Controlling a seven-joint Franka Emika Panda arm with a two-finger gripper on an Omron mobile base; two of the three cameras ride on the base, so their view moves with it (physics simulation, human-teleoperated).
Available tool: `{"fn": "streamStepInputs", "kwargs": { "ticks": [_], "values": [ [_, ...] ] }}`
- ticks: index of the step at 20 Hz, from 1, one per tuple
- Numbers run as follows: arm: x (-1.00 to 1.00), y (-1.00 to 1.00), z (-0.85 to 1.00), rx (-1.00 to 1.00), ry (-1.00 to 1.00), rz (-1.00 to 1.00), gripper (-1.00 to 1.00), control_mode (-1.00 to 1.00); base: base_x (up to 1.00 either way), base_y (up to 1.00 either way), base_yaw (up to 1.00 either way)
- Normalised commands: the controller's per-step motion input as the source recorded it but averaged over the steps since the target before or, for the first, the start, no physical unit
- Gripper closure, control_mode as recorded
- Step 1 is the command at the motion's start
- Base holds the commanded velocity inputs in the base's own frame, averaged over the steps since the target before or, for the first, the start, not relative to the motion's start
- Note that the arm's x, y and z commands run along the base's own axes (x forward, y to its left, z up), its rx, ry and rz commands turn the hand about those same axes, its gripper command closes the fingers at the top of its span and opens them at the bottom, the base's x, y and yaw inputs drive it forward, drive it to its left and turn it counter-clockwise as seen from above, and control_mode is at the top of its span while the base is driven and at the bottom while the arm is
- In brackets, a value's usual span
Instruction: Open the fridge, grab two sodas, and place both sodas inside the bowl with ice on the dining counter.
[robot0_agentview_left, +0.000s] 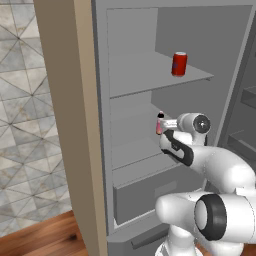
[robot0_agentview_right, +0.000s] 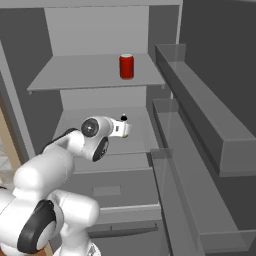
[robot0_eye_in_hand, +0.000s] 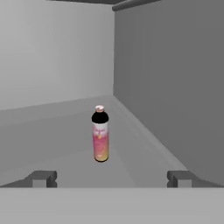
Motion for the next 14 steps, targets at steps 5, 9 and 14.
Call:
{"fn": "streamStepInputs", "kwargs": {
  "ticks": [5, 9, 14],
  "values": [
    [0.14, 0.00, -0.04, -0.01, 0.00, 0.00, -1.00, -1.00, 0.00, 0.00, 0.00],
    [0.06, 0.00, 0.00, 0.00, 0.00, 0.00, -1.00, -1.00, 0.00, 0.00, 0.00],
    [0.00, 0.00, 0.00, 0.00, 0.00, 0.00, -1.00, -1.00, 0.00, 0.00, 0.00]
  ]
}}
